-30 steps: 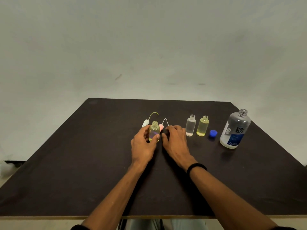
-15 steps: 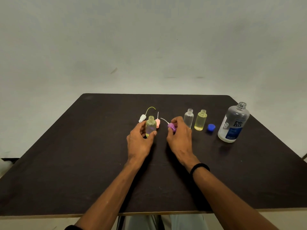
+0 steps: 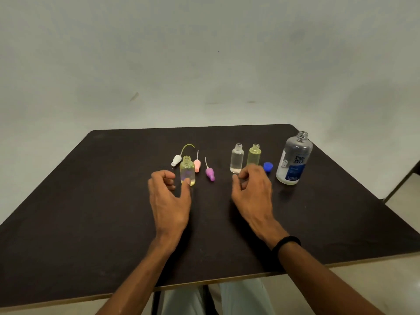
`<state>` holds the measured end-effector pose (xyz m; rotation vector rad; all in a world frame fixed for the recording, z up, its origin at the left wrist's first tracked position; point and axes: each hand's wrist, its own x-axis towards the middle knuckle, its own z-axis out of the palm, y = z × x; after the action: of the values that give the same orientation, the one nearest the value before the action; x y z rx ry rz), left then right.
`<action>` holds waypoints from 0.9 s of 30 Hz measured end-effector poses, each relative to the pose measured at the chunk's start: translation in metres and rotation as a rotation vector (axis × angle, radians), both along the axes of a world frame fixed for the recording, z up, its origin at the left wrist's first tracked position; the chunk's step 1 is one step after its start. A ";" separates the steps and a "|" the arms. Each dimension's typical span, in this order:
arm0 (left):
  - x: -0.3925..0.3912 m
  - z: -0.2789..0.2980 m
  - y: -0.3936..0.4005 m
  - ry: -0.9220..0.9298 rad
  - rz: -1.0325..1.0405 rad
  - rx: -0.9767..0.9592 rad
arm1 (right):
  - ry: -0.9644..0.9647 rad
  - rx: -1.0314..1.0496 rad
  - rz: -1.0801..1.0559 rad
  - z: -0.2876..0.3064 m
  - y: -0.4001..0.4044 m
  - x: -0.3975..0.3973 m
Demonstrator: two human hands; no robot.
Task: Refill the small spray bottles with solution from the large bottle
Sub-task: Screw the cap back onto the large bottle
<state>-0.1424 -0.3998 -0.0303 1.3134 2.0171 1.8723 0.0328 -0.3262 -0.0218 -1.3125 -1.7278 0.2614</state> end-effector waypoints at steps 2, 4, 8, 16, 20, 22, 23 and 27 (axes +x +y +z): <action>0.005 0.002 -0.004 0.037 -0.087 0.015 | -0.038 -0.008 -0.076 0.004 0.006 0.024; 0.013 0.004 -0.007 0.112 -0.194 0.002 | -0.109 -0.089 -0.118 0.006 0.016 0.041; 0.022 0.002 -0.009 0.275 -0.374 -0.072 | -0.284 -0.224 -0.081 0.008 0.039 0.047; 0.023 0.002 -0.008 0.343 -0.406 -0.106 | -0.440 -0.331 -0.108 0.014 0.065 0.040; 0.022 0.001 -0.007 0.356 -0.412 -0.121 | -0.461 -0.330 -0.110 0.014 0.060 0.041; 0.022 0.000 -0.006 0.365 -0.416 -0.116 | -0.471 -0.316 -0.093 0.014 0.051 0.045; 0.021 -0.001 -0.006 0.367 -0.419 -0.116 | -0.480 -0.300 -0.080 0.013 0.046 0.047; 0.029 -0.002 -0.005 0.347 -0.470 -0.120 | -0.528 -0.251 -0.096 0.016 0.018 0.061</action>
<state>-0.1130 -0.4047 -0.0319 1.9712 1.7048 1.3699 0.0934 -0.3083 -0.0063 -1.7580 -2.1087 0.0780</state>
